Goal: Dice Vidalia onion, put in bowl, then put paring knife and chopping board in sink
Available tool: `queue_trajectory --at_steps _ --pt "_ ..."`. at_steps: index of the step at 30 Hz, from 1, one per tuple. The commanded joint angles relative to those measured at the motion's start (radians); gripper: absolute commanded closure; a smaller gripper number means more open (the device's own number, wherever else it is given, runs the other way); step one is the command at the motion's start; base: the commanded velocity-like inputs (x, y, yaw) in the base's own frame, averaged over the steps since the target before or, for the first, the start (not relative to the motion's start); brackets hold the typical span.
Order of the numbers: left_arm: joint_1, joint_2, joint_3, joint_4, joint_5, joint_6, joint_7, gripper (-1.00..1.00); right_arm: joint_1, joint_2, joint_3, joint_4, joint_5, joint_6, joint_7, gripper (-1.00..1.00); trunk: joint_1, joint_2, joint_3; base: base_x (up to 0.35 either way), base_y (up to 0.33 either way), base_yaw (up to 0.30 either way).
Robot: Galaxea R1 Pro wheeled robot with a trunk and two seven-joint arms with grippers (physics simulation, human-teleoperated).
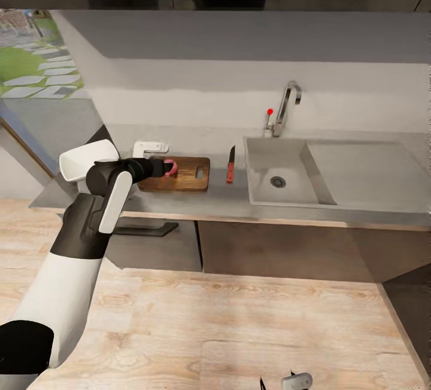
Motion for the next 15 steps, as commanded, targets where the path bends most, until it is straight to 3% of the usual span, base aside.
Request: queue_trajectory --at_steps 1,11,15 --pt "-0.001 0.001 -0.002 0.003 0.011 0.003 0.01 -1.0 -0.001 0.0 -0.005 0.001 0.011 -0.002 -0.008 -1.0 0.0 -0.002 -0.002 -0.323 0.0 0.0" --pt "-0.001 0.001 -0.002 0.065 0.01 0.0 0.01 -1.0 -0.001 0.0 -0.005 0.001 0.011 -0.002 -0.008 -1.0 0.0 -0.002 -0.002 -0.323 0.0 0.0" --pt "-0.001 0.001 -0.002 0.148 0.01 -0.005 0.009 -1.0 -0.001 0.0 -0.005 0.001 0.011 -0.002 -0.008 -1.0 0.0 -0.002 -0.002 -0.123 0.0 0.0"
